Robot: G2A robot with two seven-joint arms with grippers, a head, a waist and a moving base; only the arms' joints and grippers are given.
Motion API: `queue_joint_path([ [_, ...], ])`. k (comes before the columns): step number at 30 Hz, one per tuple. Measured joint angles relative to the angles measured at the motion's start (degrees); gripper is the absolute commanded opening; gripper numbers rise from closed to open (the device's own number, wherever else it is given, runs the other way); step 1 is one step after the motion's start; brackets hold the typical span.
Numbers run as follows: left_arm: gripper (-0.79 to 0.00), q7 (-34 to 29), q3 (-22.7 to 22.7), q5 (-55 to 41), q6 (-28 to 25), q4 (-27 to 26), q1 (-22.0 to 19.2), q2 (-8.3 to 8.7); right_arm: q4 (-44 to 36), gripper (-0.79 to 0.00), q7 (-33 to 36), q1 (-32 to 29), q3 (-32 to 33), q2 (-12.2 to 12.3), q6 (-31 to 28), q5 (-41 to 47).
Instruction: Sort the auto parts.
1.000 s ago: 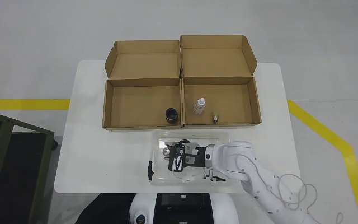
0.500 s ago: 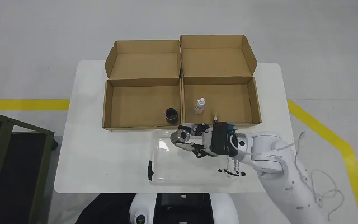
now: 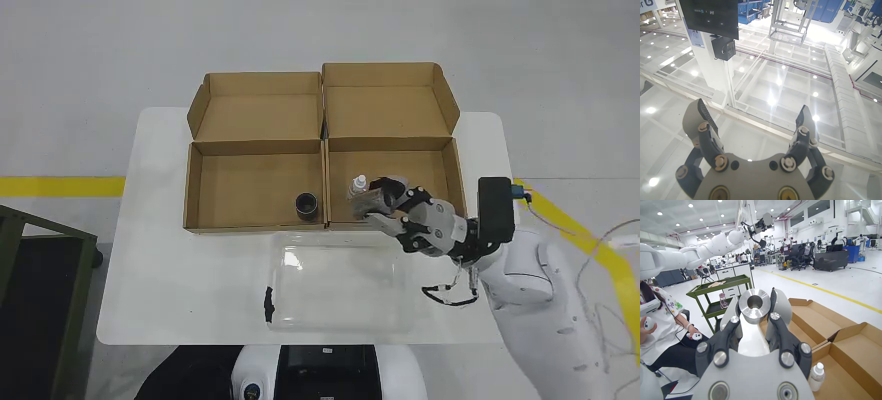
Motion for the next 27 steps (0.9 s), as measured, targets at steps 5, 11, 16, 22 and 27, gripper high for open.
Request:
queue_joint_path([
  [5, 0.000, 0.00, 0.00, 0.00, 0.00, 0.00, 0.00, 0.00, -0.35, -0.785, 0.14, 0.12, 0.19, 0.14, -0.01, 2.13],
  [11, 0.000, 0.00, 0.00, 0.00, 0.00, 0.00, 0.00, 0.00, -0.32, -0.785, 0.43, 0.28, -0.13, 0.21, 0.27, 3.04],
  [16, 0.000, 0.00, 0.00, 0.00, 0.00, 0.00, 0.00, 0.00, 0.14, -0.785, 0.90, 1.06, -1.18, 0.12, 1.65, 2.08],
  [22, 0.000, 0.00, 0.00, 0.00, 0.00, 0.00, 0.00, 0.00, -0.30, -0.785, 2.21, 2.26, -3.64, -0.18, 5.48, -4.07],
  [27, 0.000, 0.00, 0.00, 0.00, 0.00, 0.00, 0.00, 0.00, -0.71, -0.785, 3.96, 3.18, -8.21, -0.73, 10.91, -13.39],
])
